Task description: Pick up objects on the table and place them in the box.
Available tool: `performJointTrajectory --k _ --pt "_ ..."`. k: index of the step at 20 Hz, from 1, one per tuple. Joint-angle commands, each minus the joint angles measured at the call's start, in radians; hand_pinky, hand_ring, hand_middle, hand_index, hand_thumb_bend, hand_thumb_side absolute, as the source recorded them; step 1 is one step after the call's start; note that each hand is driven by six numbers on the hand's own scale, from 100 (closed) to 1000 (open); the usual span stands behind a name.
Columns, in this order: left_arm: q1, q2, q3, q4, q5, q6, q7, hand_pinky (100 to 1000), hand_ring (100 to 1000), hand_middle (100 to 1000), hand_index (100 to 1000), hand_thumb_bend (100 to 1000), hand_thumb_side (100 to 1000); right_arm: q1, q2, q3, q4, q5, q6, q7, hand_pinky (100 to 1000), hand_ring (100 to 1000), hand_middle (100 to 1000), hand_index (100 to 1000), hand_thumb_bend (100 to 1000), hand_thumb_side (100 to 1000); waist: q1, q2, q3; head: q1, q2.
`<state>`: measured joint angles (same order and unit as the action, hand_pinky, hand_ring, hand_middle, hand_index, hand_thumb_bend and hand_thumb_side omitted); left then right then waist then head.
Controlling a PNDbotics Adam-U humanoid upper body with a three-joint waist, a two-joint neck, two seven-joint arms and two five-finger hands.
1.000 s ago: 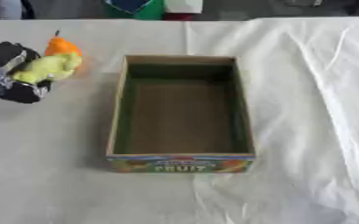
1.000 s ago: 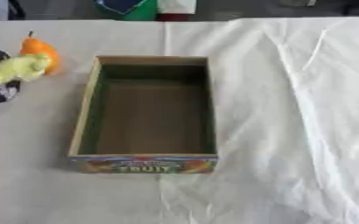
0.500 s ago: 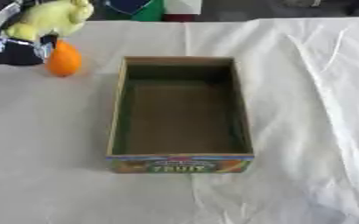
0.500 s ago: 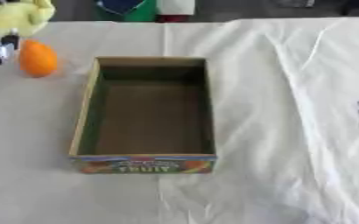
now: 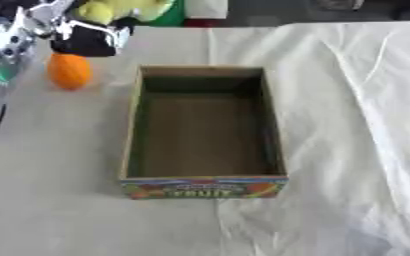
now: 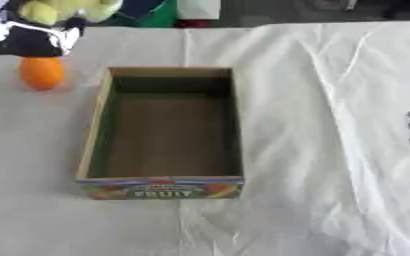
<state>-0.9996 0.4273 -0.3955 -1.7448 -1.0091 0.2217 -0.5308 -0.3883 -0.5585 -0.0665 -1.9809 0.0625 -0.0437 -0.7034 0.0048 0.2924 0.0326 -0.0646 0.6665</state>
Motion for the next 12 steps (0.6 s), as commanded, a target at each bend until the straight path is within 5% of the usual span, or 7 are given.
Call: performJointTrajectory --k 1,12 --pt "-0.025 -0.050 -0.026 0.008 -0.047 -0.034 0.002 325 513 438 505 100 226 -0.020 -0.026 -0.002 -0.019 -0.006 -0.005 0.006 629 666 550 692 100 595 -0.003 -0.024 -0.002 0.009 -0.013" --pt "0.000 -0.153 -0.099 0.203 -0.114 -0.082 -0.002 365 542 472 539 100 191 -0.027 -0.022 0.002 -0.019 -0.009 -0.009 0.010 629 666 549 692 100 595 -0.004 -0.020 -0.006 0.019 -0.019"
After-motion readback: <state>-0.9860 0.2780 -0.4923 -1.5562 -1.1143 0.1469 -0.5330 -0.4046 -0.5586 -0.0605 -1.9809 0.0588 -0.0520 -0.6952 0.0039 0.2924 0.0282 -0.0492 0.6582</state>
